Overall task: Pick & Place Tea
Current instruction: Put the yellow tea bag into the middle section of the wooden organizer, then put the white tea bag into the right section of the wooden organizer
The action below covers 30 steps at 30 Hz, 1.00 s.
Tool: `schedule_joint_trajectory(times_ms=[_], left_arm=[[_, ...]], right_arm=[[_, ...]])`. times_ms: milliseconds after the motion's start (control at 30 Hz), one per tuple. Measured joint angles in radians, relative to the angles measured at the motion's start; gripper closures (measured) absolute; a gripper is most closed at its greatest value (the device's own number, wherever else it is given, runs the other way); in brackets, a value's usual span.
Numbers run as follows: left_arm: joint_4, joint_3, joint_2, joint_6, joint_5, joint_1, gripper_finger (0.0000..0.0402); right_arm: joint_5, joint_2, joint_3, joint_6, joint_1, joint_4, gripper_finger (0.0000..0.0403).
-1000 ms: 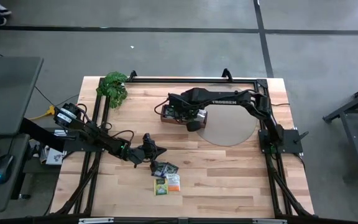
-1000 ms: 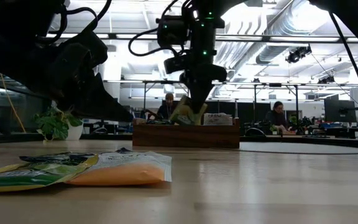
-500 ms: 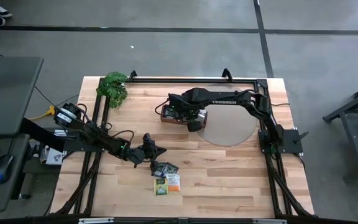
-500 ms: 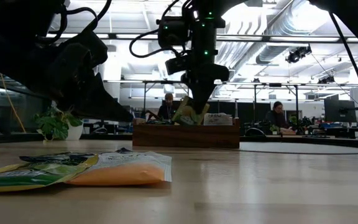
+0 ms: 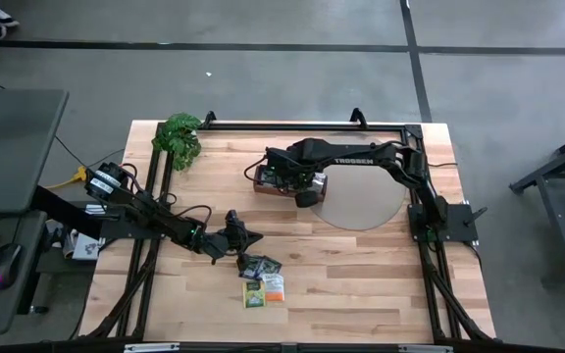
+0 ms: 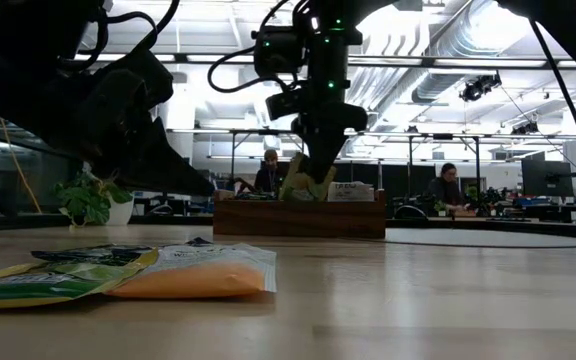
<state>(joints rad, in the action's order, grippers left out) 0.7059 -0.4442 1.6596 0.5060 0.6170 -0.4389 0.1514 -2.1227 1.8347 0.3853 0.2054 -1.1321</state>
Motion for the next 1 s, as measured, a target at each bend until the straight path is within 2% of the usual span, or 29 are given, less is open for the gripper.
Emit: schedule_joint_trajectory(times_ms=[433, 567, 667, 1000], left_arm=[[0.0, 0.0, 0.0, 0.0, 0.0, 0.0, 0.04], [-0.001, 0.0, 0.0, 0.0, 0.0, 0.0, 0.04], [-0.004, 0.0, 0.0, 0.0, 0.0, 0.0, 0.04], [-0.007, 0.0, 0.0, 0.0, 0.0, 0.0, 0.04]], right_arm=[[0.007, 0.0, 0.0, -0.029, 0.0, 0.024, 0.0309], [0.093, 0.0, 0.0, -0.046, -0.001, 0.03, 0.0294], [0.148, 0.001, 0.0, -0.048, 0.0, 0.026, 0.0287], [0.184, 0.002, 0.003, -0.07, 0.0, 0.018, 0.0284]])
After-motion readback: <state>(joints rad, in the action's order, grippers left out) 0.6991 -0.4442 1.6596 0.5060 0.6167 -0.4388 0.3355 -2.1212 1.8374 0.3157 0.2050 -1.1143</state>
